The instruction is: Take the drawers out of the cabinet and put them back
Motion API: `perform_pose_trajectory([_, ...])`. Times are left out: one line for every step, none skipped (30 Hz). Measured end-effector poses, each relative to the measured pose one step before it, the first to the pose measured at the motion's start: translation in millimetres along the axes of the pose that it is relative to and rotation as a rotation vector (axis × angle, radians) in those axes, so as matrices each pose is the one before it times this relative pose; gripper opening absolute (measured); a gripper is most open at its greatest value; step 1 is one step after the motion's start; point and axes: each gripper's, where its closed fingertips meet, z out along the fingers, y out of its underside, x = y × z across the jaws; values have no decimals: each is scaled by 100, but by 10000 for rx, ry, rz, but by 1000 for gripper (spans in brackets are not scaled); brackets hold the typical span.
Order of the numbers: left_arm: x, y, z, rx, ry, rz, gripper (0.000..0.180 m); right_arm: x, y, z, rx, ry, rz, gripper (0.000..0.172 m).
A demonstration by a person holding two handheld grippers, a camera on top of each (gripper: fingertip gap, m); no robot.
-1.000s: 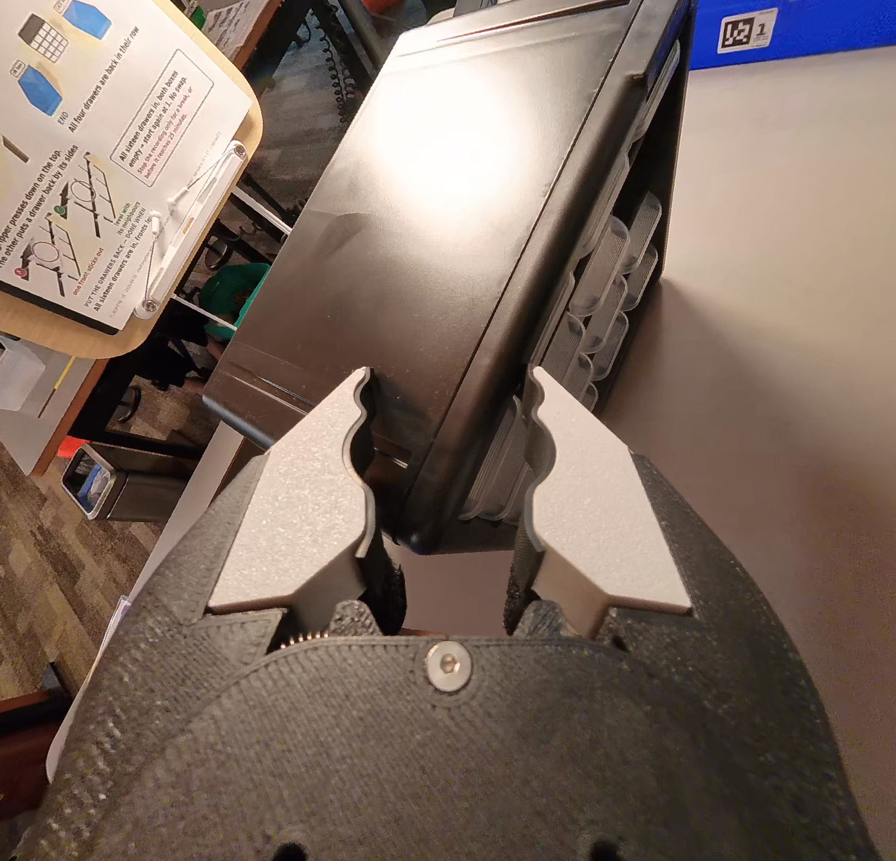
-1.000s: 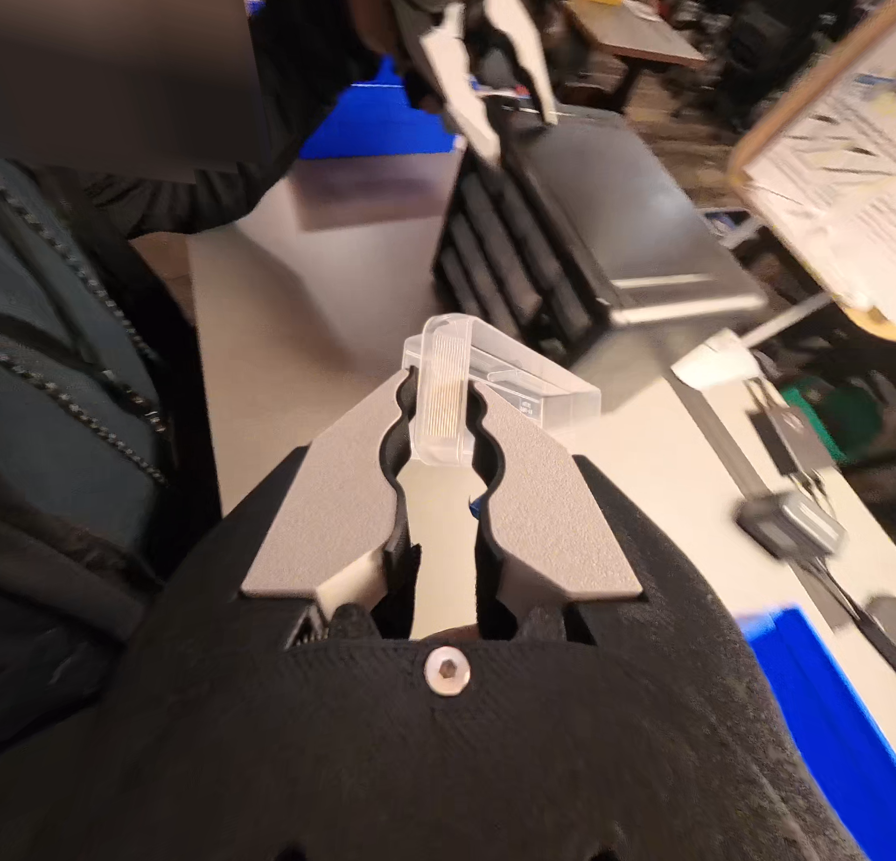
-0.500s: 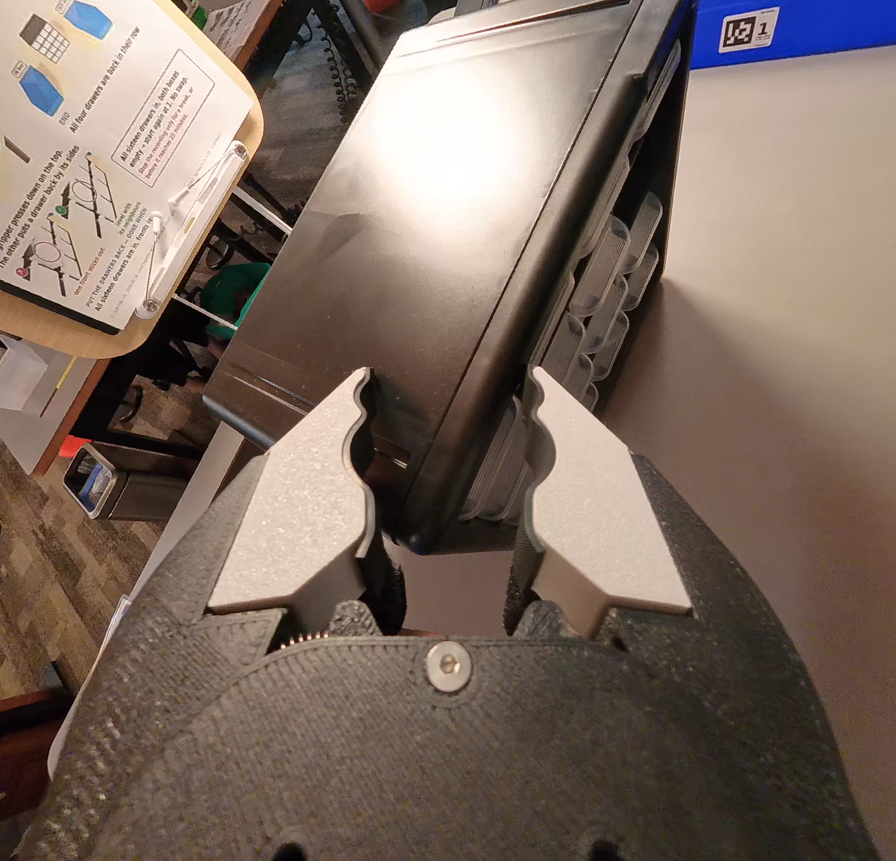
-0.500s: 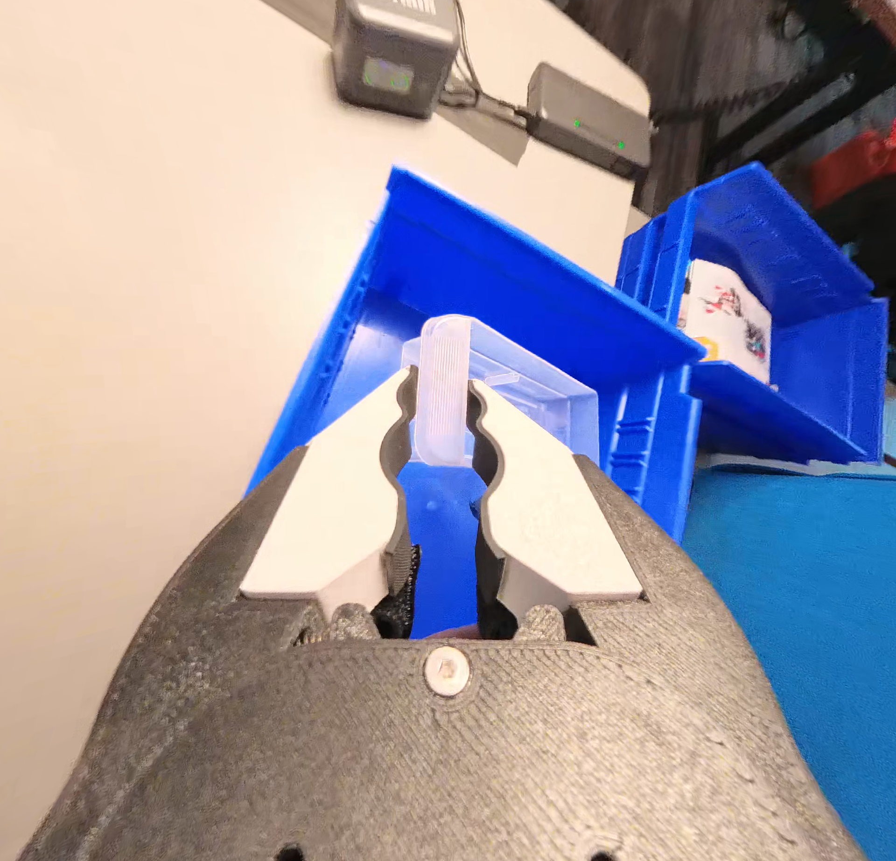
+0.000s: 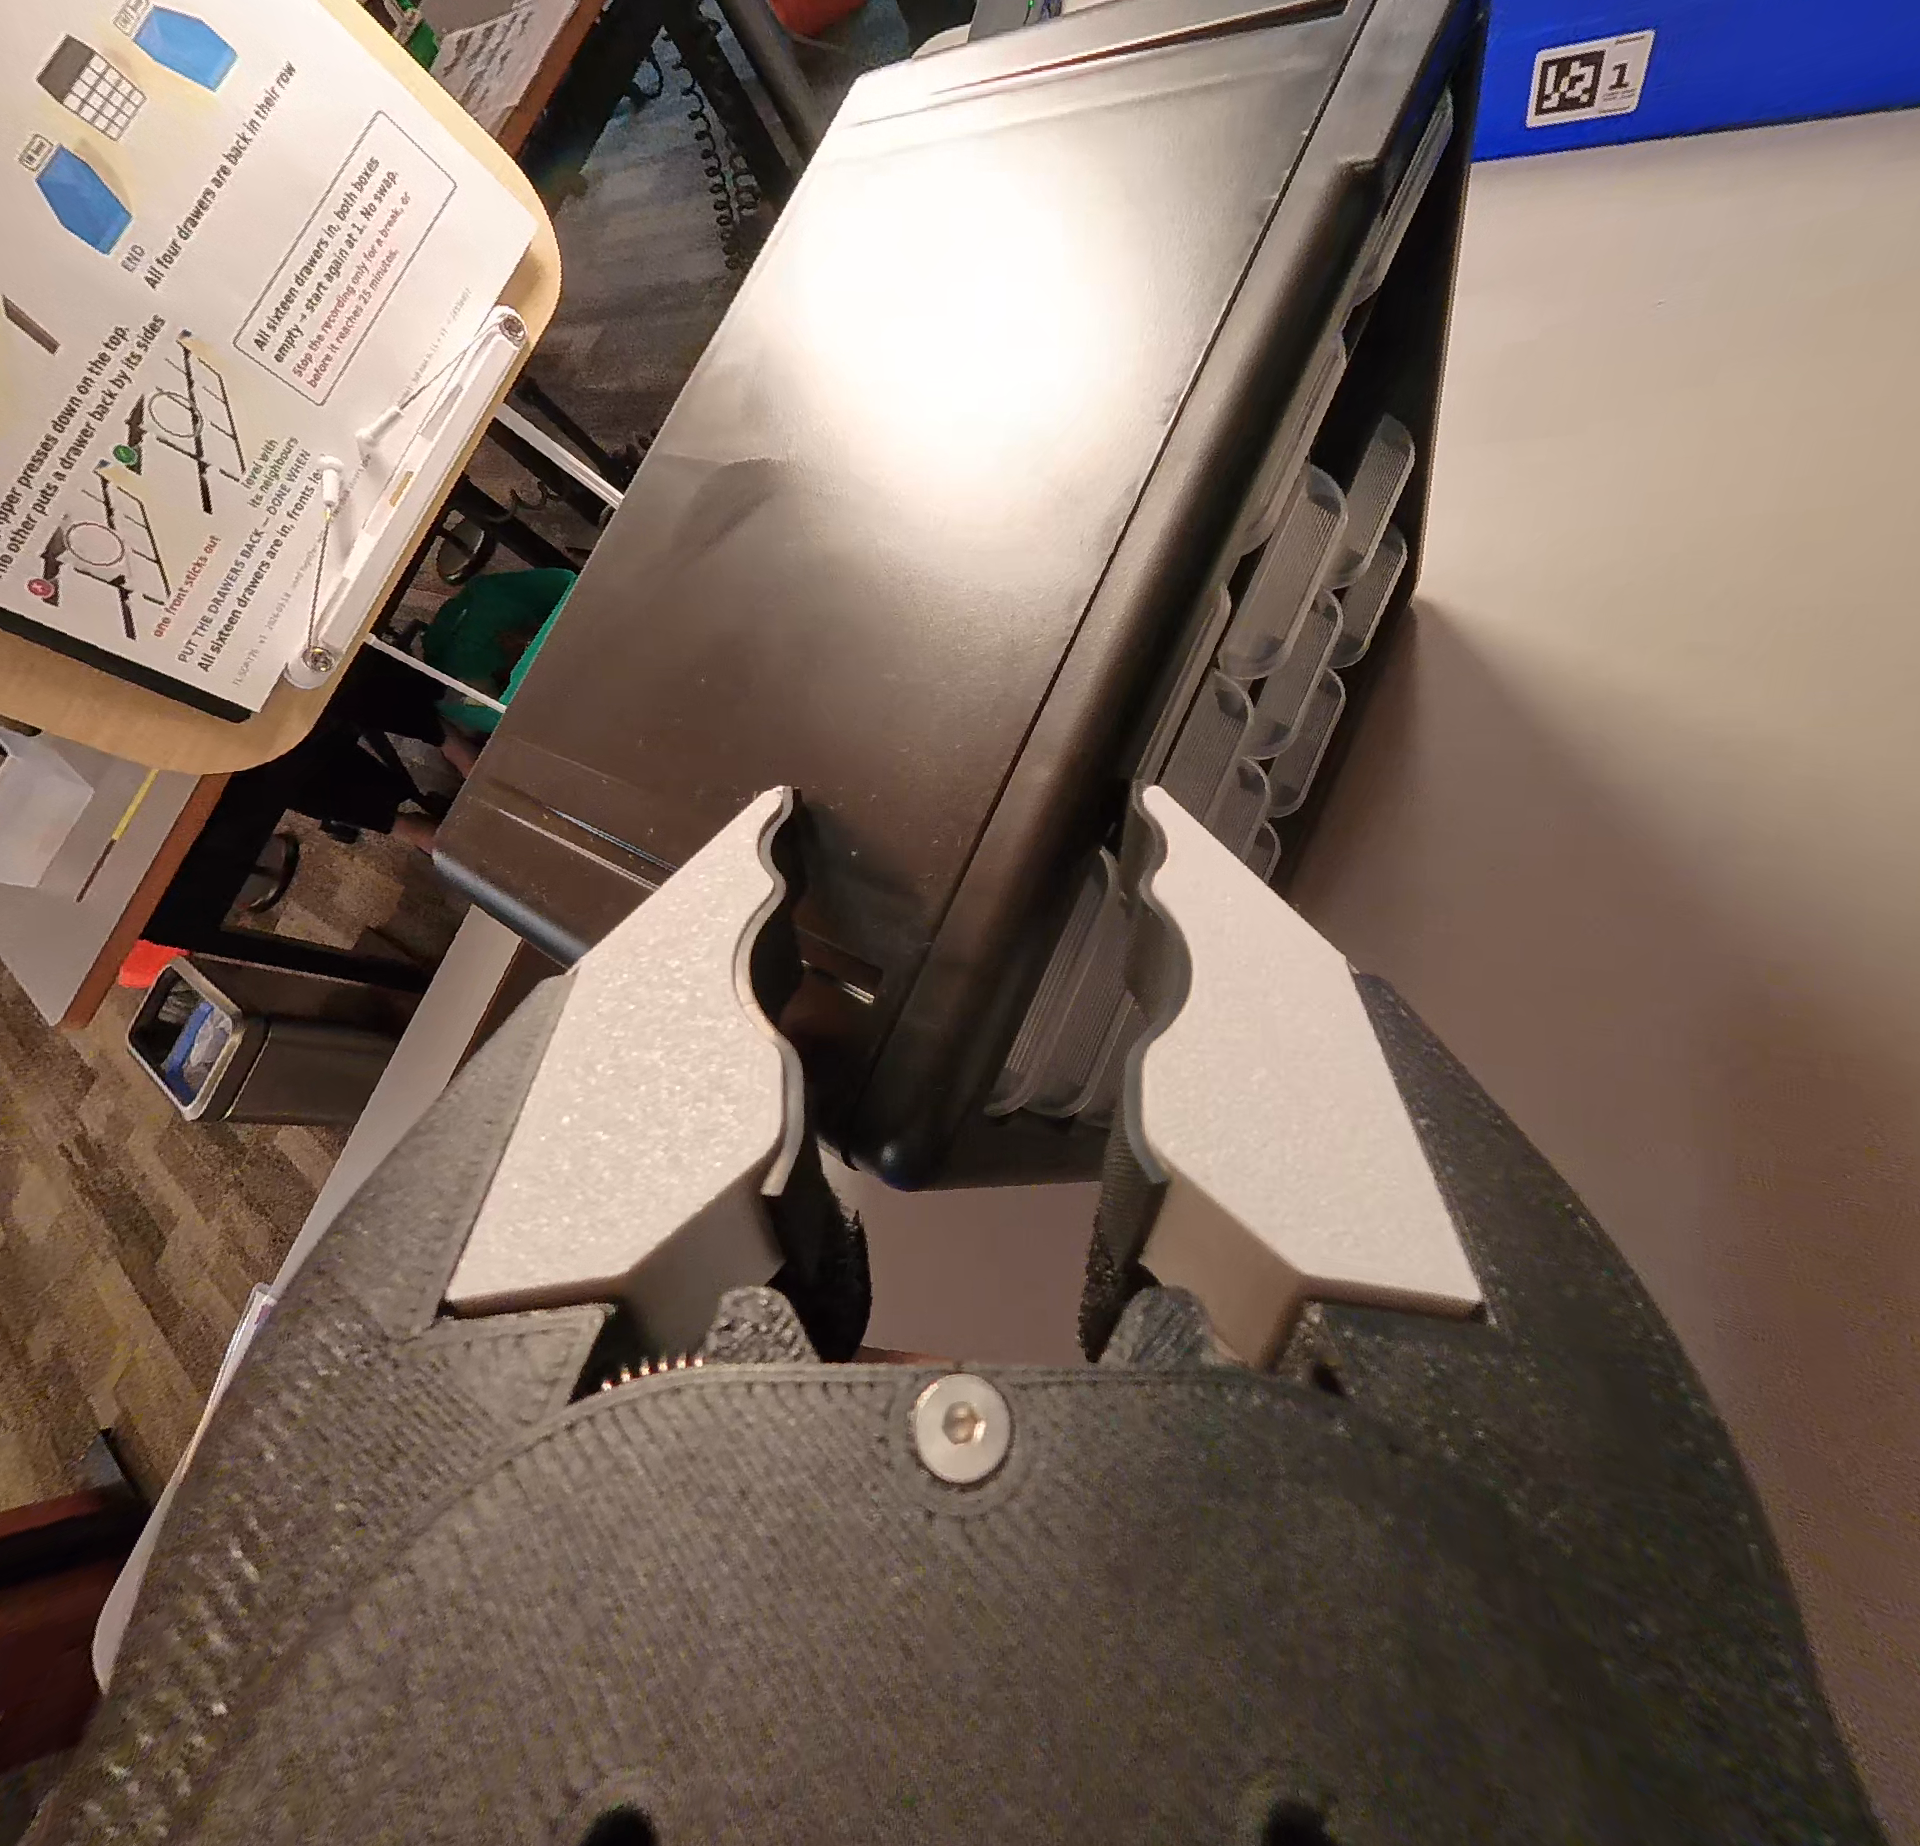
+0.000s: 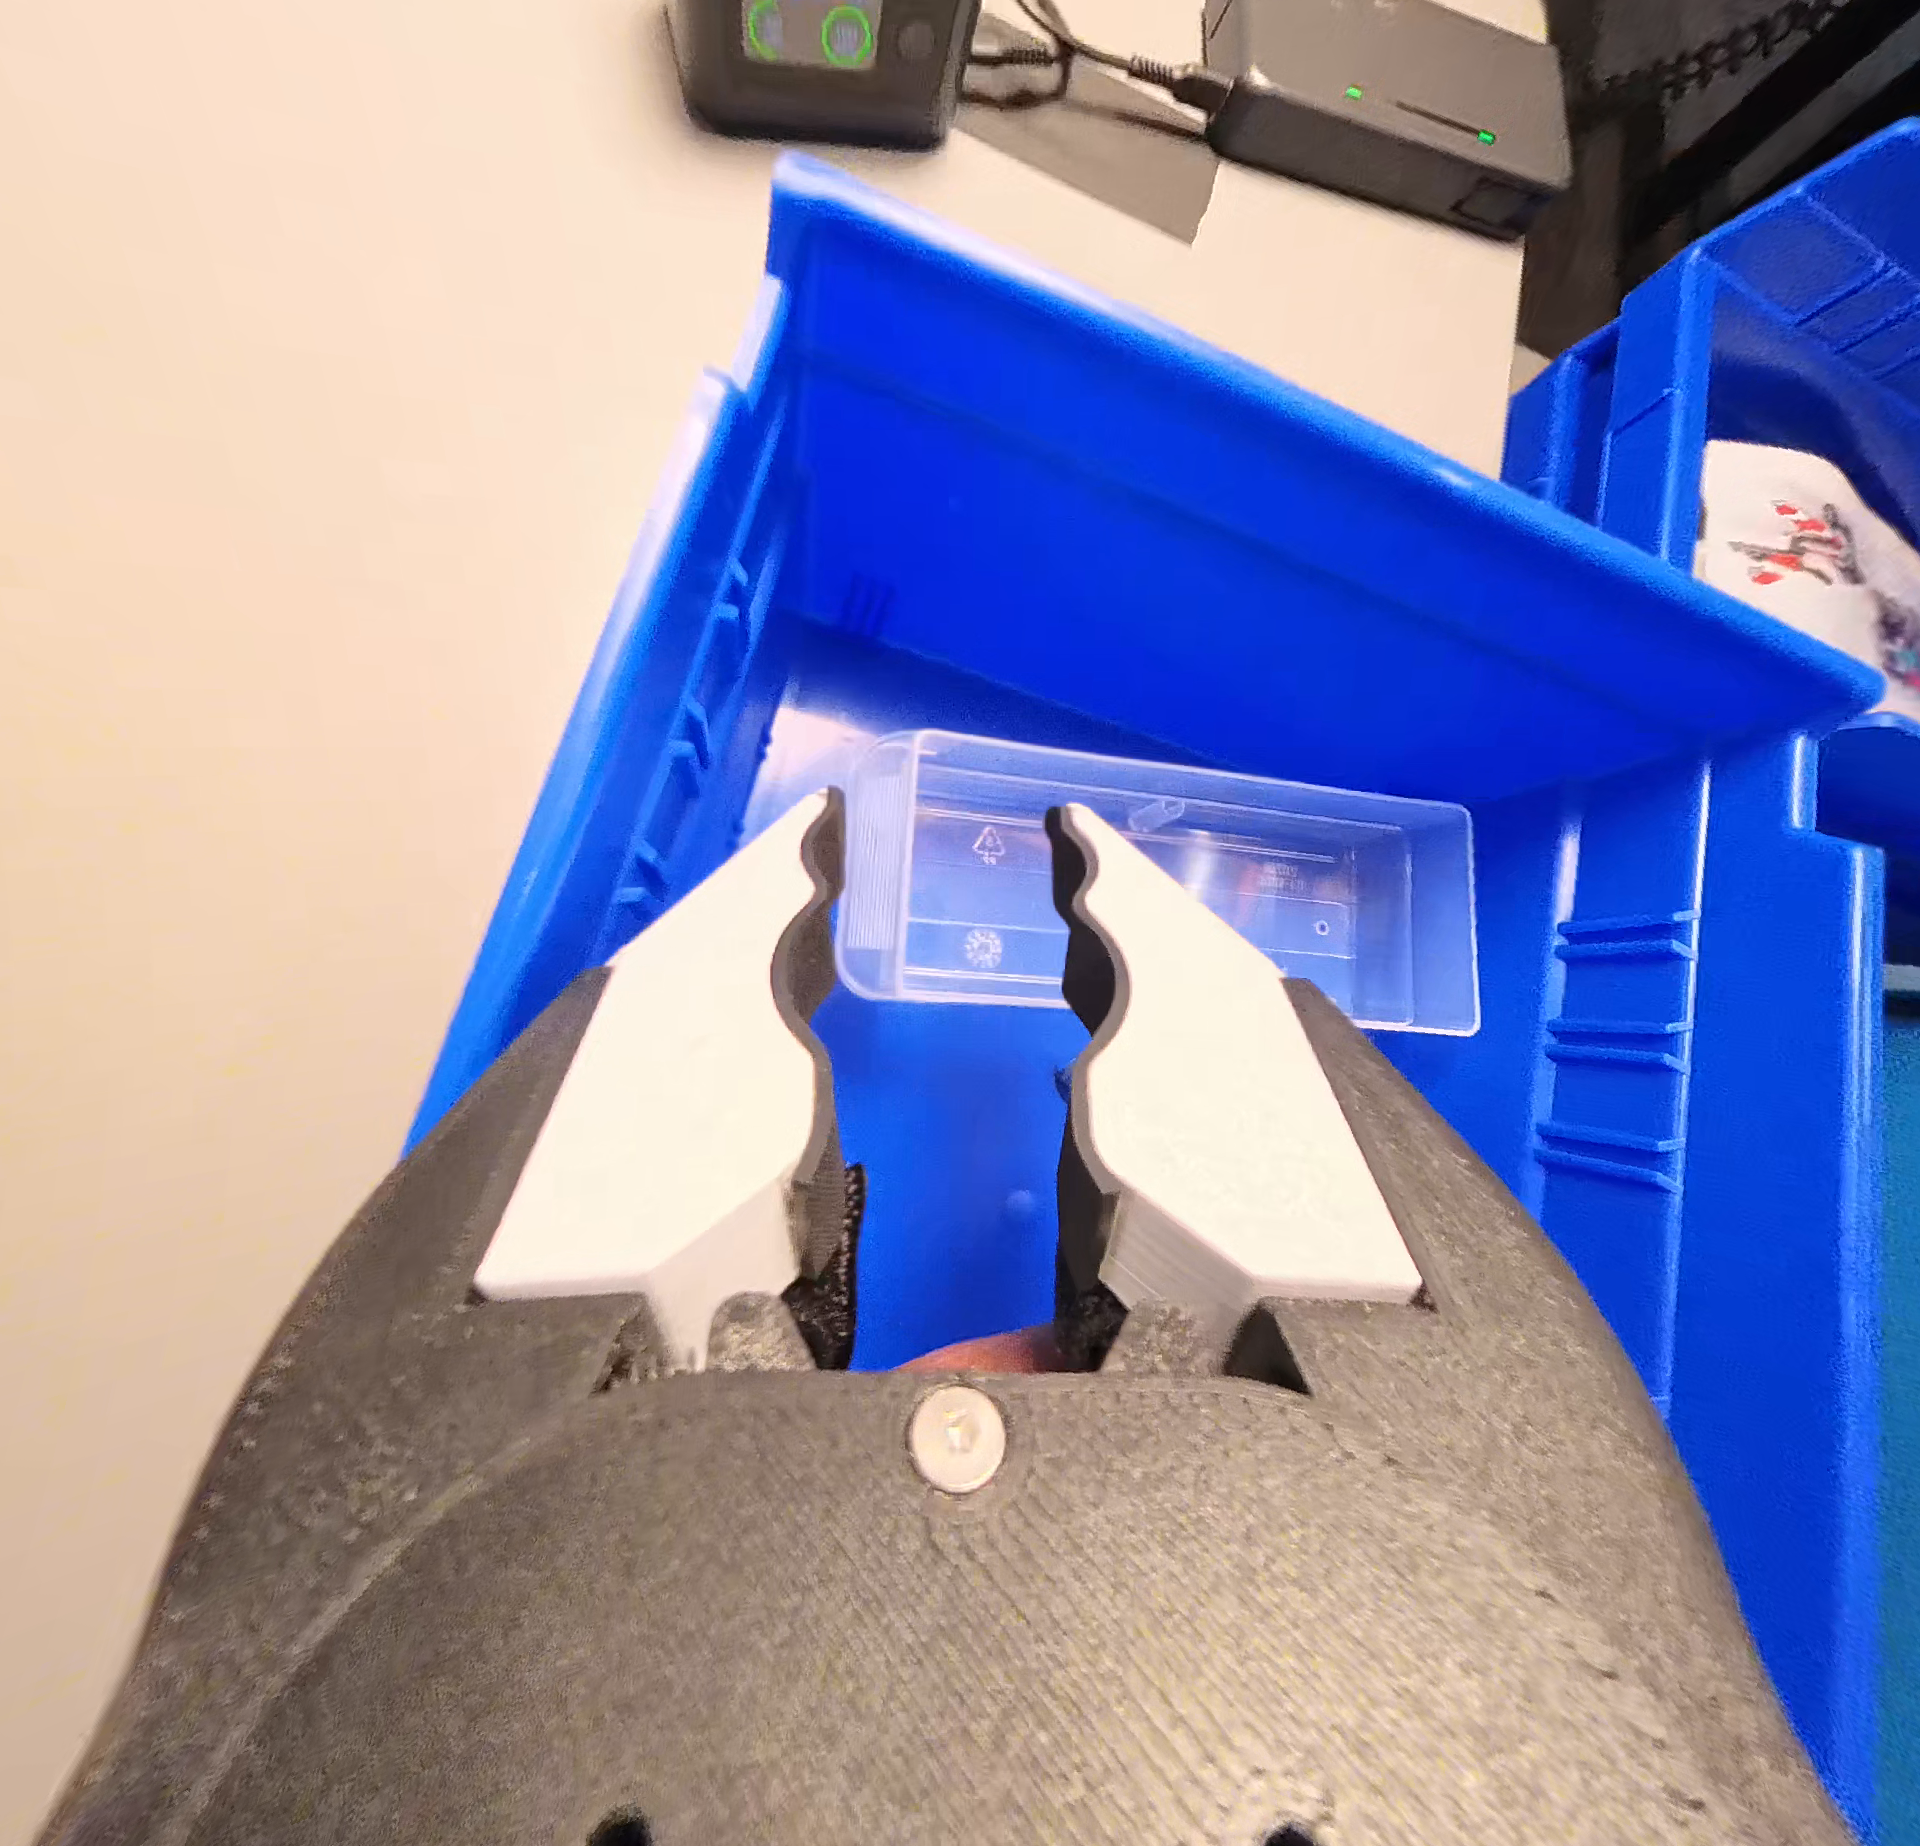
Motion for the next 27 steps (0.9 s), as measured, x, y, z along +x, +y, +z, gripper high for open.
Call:
perform_pose_trajectory([7,1,-9,-2,-5,-2,61,22,-310,-390,181,-145,228,44])
perform_pose_trajectory([5,10,-2,1,-4,-3,61,189,-361,-480,195,-57,222,45])
perform_pose_trajectory([-1,-3,1,2,-3,-3,61,313,-440,-618,210,57,185,46])
perform_pose_trajectory([8,-4,0,-1,-2,-4,61,309,-563,-796,237,136,107,46])
perform_pose_trajectory([2,8,-10,-3,-2,-2,61,125,-755,-994,313,144,-6,46])
perform_pose_trajectory([-2,5,-2,-3,0,2,61,-115,-995,-1173,418,160,-115,46])
perform_pose_trajectory([-7,-7,0,-3,3,4,61,-319,-1166,-1277,489,203,-269,46])
perform_pose_trajectory([9,3,-3,-6,3,5,61,-489,-1422,-1341,597,299,-503,45])
perform_pose_trajectory([-2,-5,-2,-8,1,6,61,-592,-1860,-1403,861,443,-764,44])
perform_pose_trajectory([3,5,-4,-7,-1,5,61,-839,-2122,-1384,1004,445,-910,40])
perform_pose_trajectory([-1,3,-2,-2,-1,0,62,-1210,-2086,-1232,902,294,-931,35])
perform_pose_trajectory([6,-4,2,3,0,-8,62,-1487,-2183,-1088,883,197,-880,33])
perform_pose_trajectory([6,2,-7,2,-3,-9,62,-1746,-2376,-937,956,88,-749,31])
perform_pose_trajectory([9,4,5,-2,-6,-6,62,-2071,-2464,-744,977,-86,-562,28])
perform_pose_trajectory([-5,2,-1,-1,-5,-3,62,-2393,-2344,-438,858,-273,-410,27])
perform_pose_trajectory([0,-1,-6,4,-2,1,62,-2417,-2141,-102,732,-281,-348,27])
perform_pose_trajectory([1,-4,-3,9,3,-2,62,-2345,-1836,211,553,-256,-390,26])
perform_pose_trajectory([0,-1,-2,11,6,-7,62,-2263,-1615,435,453,-249,-376,26])
perform_pose_trajectory([-2,2,-3,10,5,-6,62,-2210,-1505,578,454,-259,-289,26])
perform_pose_trajectory([5,6,2,8,2,-5,62,-1957,-1351,698,447,-135,-270,25])
perform_pose_trajectory([-1,-1,-4,8,0,-7,62,-1525,-956,812,260,48,-310,25])
perform_pose_trajectory([0,-3,-3,9,0,-8,62,-1209,-505,913,12,119,-401,25])
perform_pose_trajectory([3,4,3,9,-1,-7,63,-864,-324,844,-71,186,-491,25])
perform_pose_trajectory([4,1,-11,9,0,-8,63,-674,-294,737,-56,125,-472,25])
perform_pose_trajectory([-2,9,2,9,2,-6,63,-585,-155,659,-99,12,-410,26])
perform_pose_trajectory([1,0,-4,7,4,1,63,-353,30,572,-168,29,-348,26])
perform_pose_trajectory([-7,-12,3,0,5,10,63,-147,70,476,-158,42,-243,28])
